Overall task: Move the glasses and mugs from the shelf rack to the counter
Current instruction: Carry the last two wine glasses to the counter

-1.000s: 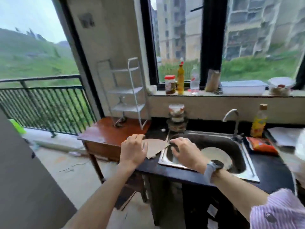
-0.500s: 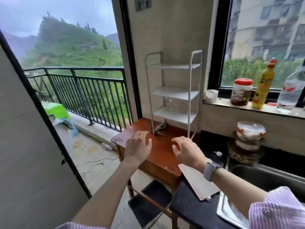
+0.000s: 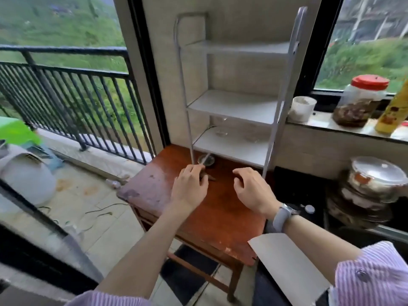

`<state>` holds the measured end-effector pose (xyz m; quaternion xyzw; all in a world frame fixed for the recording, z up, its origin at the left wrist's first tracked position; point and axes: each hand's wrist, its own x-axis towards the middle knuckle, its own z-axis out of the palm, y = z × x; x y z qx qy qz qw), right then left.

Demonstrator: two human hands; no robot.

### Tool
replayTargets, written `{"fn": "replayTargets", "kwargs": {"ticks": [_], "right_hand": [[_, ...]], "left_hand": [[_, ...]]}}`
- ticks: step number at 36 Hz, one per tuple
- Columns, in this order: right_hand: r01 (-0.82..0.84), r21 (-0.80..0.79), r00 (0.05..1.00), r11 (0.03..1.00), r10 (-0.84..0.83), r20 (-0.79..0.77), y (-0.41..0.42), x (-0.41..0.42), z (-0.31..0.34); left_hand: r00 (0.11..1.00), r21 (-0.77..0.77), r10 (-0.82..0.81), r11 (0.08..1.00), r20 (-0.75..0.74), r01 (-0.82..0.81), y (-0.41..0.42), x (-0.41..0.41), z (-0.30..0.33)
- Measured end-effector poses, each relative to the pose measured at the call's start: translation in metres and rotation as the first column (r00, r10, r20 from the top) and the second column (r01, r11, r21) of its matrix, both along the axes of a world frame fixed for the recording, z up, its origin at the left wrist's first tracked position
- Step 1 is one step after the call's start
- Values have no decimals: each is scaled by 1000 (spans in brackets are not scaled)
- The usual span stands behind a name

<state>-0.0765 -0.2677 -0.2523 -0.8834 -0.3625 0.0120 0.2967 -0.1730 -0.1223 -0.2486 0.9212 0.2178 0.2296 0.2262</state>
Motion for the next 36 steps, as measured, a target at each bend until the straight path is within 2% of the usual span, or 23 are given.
{"fn": "replayTargets", "kwargs": {"ticks": [11, 13, 19, 23, 26, 31, 36], "right_hand": [[287, 179, 953, 941, -261, -155, 79, 69, -40], [328, 182, 940, 927, -302, -159, 88, 82, -45], [421, 114, 907, 900, -420, -33, 104, 128, -57], [493, 127, 870, 861, -488, -70, 114, 161, -60], [581, 162, 814, 798, -566, -133, 118, 187, -58], [576, 318, 816, 753, -508, -277, 123, 217, -61], [570, 389, 813, 723, -426, -398, 125, 228, -59]], "left_hand": [[985, -177, -163, 969, 65, 172, 80, 113, -50], [982, -186, -177, 965, 67, 186, 89, 132, -56], [968, -182, -233, 952, 90, 246, 102, 183, -68], [968, -198, -239, 948, 71, 248, 108, 217, -75], [968, -274, -249, 928, 47, 252, 109, 237, -74], [978, -443, -205, 873, 48, 205, 117, 270, -68], [972, -454, -189, 860, 141, 233, 117, 287, -61]]}}
